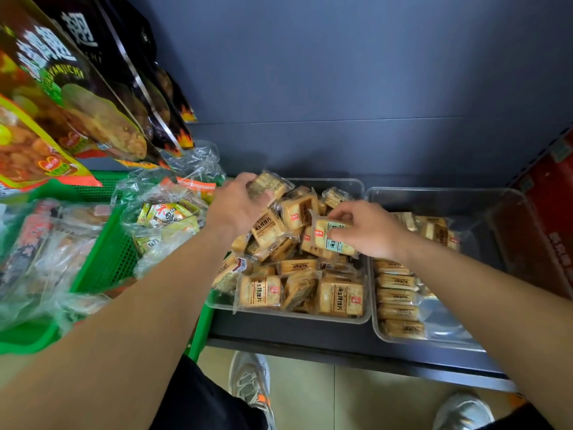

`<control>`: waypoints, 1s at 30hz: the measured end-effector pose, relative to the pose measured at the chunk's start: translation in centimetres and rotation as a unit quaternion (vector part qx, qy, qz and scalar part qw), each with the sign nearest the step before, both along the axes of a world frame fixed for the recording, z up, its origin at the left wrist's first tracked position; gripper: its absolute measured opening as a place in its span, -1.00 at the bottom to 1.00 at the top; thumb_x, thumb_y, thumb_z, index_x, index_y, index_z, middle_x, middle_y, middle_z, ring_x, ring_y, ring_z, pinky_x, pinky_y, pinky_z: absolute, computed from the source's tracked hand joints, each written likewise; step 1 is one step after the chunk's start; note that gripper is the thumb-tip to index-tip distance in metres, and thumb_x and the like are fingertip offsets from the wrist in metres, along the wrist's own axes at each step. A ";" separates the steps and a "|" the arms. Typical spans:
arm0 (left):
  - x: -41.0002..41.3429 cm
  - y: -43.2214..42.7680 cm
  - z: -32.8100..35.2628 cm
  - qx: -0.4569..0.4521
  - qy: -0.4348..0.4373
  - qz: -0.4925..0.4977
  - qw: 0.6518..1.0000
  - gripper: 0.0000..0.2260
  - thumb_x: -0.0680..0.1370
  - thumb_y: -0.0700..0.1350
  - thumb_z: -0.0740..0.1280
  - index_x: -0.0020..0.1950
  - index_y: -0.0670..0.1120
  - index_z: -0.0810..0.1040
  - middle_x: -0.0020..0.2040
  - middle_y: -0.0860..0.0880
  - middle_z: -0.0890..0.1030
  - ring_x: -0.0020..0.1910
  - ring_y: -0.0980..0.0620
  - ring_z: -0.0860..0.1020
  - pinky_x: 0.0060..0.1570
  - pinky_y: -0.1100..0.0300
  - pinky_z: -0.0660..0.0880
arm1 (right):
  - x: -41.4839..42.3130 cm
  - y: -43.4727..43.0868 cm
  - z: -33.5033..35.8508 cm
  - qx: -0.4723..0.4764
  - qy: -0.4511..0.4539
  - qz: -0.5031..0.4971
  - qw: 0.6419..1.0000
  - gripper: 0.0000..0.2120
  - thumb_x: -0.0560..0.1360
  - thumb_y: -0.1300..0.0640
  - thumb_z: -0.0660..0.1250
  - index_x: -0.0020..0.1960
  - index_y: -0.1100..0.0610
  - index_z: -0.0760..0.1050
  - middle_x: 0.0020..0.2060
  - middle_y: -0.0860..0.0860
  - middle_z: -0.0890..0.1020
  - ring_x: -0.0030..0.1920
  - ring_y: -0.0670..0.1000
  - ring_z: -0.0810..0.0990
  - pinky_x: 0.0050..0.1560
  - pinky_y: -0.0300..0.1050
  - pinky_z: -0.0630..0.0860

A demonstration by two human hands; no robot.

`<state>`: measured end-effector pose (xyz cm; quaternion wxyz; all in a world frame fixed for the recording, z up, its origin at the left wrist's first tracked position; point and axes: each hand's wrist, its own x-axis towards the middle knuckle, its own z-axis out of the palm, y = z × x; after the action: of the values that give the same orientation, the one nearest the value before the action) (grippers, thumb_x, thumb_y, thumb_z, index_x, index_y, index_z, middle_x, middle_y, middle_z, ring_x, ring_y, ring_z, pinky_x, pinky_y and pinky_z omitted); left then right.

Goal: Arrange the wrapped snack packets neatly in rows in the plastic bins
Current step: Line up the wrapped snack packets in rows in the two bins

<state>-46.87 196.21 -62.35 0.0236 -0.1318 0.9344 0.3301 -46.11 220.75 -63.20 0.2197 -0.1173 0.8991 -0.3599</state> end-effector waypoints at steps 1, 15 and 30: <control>0.0 -0.1 0.1 0.003 0.006 0.009 1.000 -0.54 0.58 0.14 0.38 0.44 0.08 0.37 0.03 0.00 0.60 -0.14 -0.05 0.63 -0.01 -0.08 0.64 | 0.0 0.0 0.0 0.002 -0.001 0.000 1.000 -0.73 0.52 0.03 0.41 0.22 -0.01 0.57 -0.01 -0.05 0.67 -0.10 -0.02 0.69 0.02 0.11 0.65; 0.2 -2.4 -0.2 0.009 -0.029 0.052 0.998 -0.74 0.68 0.00 0.26 0.26 -0.09 0.61 0.19 -0.07 0.65 0.15 -0.07 0.60 0.14 0.14 0.48 | -0.2 -1.0 -0.4 0.004 0.006 0.006 1.000 -0.78 0.54 0.06 0.42 0.18 -0.01 0.57 0.01 -0.05 0.66 -0.07 -0.08 0.65 -0.04 -0.05 0.66; -0.8 -3.8 -1.5 0.004 -0.062 0.108 0.992 -0.71 0.69 -0.05 0.27 0.40 -0.06 0.48 -0.03 -0.09 0.65 -0.34 0.06 0.51 -0.33 0.18 0.44 | -0.5 -1.2 -1.2 0.015 0.011 0.014 1.000 -0.71 0.53 0.03 0.44 0.24 -0.01 0.56 0.08 -0.05 0.64 0.03 -0.07 0.62 0.01 -0.11 0.61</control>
<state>-47.70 192.40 -63.81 0.0466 -0.2525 0.9100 0.3255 -46.63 219.55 -64.37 0.2166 -0.1309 0.9049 -0.3421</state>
